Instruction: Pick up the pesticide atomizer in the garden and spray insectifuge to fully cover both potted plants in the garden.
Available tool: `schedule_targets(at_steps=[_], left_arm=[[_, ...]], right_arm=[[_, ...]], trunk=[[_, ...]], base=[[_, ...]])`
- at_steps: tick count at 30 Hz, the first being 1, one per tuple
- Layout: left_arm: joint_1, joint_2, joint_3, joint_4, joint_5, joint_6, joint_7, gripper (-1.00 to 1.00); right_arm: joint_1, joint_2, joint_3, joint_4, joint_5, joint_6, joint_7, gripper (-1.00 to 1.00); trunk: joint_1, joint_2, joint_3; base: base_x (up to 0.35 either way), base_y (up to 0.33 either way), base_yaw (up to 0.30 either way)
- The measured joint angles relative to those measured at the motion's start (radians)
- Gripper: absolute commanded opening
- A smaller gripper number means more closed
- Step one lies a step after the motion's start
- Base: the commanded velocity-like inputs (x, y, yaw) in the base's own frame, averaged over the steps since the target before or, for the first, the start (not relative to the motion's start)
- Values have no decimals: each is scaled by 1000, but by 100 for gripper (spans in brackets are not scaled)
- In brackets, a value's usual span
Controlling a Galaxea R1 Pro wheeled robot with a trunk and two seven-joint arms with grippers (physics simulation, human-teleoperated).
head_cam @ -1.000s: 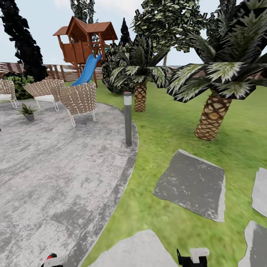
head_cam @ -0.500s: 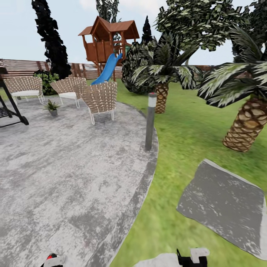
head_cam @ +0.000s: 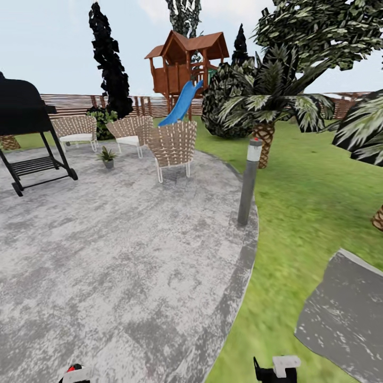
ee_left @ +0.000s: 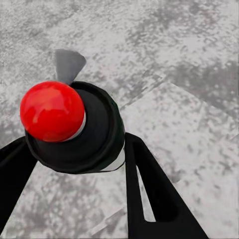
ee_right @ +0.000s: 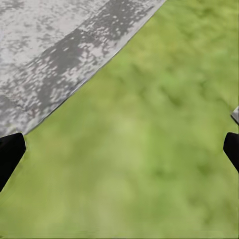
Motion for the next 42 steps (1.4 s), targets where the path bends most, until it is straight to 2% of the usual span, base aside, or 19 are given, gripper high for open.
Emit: schedule_targets(at_steps=[19,42], left_arm=[[0,0,-1,0,0,0,0,-100],[0,0,0,0,0,0,0,-100]], right_arm=[[0,0,0,0,0,0,1,100],[0,-3,3,2,4,0,6,100]], trunk=[[0,0,0],[0,0,0]], base=[[312,116,271],[314,108,14]])
